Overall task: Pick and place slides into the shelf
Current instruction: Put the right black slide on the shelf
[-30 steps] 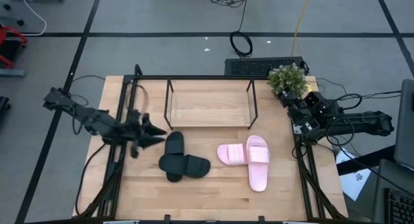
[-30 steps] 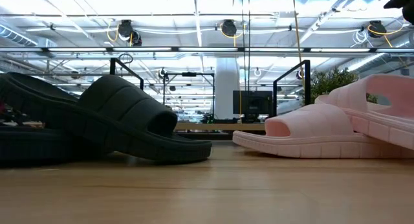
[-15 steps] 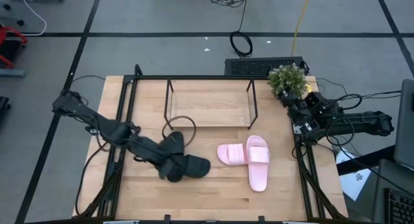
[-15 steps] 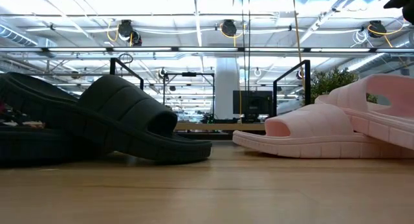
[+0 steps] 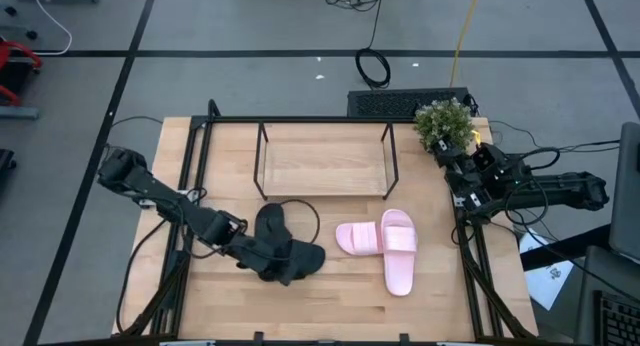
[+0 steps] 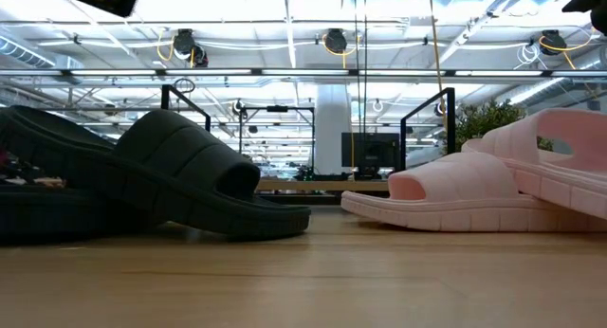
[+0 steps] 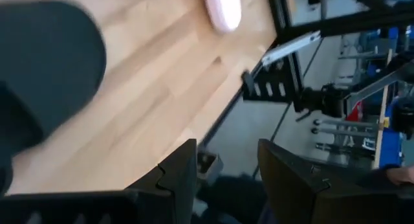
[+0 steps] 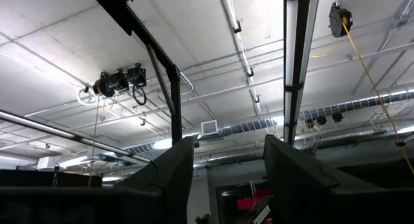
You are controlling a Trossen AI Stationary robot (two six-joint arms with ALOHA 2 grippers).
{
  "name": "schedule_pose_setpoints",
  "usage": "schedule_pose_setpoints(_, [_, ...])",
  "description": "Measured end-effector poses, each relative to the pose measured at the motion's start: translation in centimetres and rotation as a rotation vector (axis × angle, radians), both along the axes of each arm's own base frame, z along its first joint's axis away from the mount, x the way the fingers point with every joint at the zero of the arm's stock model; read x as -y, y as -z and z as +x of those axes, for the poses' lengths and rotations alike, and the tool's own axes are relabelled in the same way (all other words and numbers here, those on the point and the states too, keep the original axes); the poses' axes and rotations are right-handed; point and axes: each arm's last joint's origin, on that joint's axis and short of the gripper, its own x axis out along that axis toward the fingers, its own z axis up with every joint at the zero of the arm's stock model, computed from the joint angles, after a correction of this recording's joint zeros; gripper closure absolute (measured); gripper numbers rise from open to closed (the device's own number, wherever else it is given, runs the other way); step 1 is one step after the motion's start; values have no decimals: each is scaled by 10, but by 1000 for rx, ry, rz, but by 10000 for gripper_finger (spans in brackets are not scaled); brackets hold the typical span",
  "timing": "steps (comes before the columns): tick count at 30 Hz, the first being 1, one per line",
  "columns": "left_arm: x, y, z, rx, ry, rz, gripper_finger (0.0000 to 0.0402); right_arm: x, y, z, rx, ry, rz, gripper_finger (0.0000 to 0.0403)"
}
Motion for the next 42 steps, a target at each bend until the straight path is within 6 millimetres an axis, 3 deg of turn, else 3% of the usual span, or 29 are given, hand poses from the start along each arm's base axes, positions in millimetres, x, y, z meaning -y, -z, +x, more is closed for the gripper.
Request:
schedule_pose_setpoints(12, [-7,-4,6,120,-47,181,243,-1,6,5,-92,-74,9,225])
schedule_pose_setpoints(23, [-11,17,-12,-233,-190,16,243,-1,6,6,-95,-58,-12,225])
schedule_pose_setpoints(32, [-19,21,-9,-278,-251,-18,243,-1,6,6,-85,-17,-53,225])
schedule_pose_setpoints(42, [-19,48,4,-382,-266,-5,243,-1,7,6,-88,4,-70,225])
